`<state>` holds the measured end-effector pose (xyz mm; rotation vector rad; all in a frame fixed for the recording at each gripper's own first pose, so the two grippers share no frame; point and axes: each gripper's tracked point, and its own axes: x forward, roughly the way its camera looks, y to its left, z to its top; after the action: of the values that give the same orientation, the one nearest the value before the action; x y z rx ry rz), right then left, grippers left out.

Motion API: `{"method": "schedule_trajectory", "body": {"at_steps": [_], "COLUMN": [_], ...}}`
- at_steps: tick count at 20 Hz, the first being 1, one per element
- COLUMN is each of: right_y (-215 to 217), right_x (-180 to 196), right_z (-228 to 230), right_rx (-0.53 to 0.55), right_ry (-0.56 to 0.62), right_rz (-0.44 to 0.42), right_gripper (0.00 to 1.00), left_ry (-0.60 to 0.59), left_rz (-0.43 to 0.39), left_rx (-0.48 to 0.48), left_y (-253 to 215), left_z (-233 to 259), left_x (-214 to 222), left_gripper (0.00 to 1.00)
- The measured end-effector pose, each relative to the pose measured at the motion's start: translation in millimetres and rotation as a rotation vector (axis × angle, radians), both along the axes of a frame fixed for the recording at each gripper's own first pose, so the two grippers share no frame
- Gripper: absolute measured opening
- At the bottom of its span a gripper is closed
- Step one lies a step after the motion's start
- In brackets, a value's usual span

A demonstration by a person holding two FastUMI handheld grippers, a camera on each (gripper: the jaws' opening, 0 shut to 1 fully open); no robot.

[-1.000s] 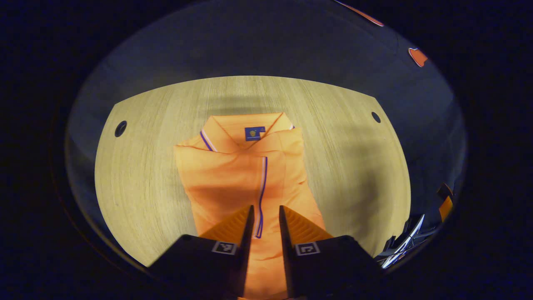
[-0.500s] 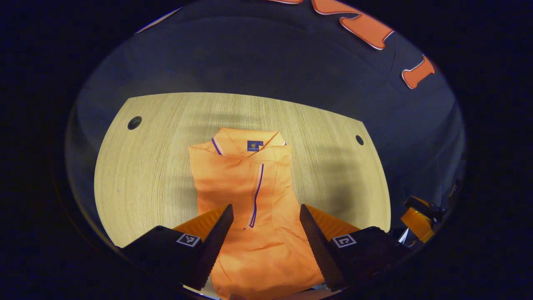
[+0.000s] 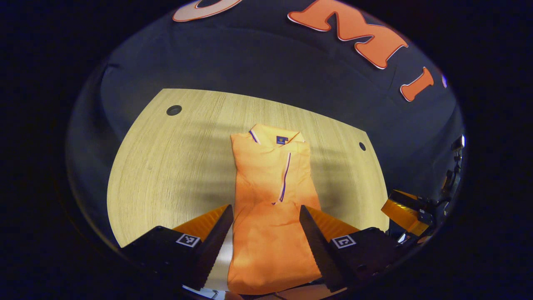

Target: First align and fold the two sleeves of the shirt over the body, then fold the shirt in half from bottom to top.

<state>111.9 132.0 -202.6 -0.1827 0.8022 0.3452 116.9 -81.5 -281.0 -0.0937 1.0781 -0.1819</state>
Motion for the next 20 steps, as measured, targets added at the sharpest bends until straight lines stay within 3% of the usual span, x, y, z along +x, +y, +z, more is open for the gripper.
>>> {"method": "schedule_trajectory", "body": {"at_steps": [5,13,20], "right_y": [5.7,2.0,-23.9], "right_x": [-28.2,-100.2,-151.1], "right_z": [-21.4,-73.1,-134.1], "right_rx": [-0.049,-0.103,-0.187], "right_ry": [0.035,0.162,0.287], "right_rz": [0.015,0.021,-0.006], "right_gripper": [0.99,0.99,0.99], "left_ry": [0.061,0.159,0.253], "left_rz": [-0.007,-0.071,-0.044], "left_rx": [0.030,0.062,0.096], "left_y": [28.9,32.9,39.4], "left_z": [-19.5,-63.0,-98.2], "left_x": [-54.1,-130.1,-209.4], "left_gripper": [0.99,0.99,0.99]}}
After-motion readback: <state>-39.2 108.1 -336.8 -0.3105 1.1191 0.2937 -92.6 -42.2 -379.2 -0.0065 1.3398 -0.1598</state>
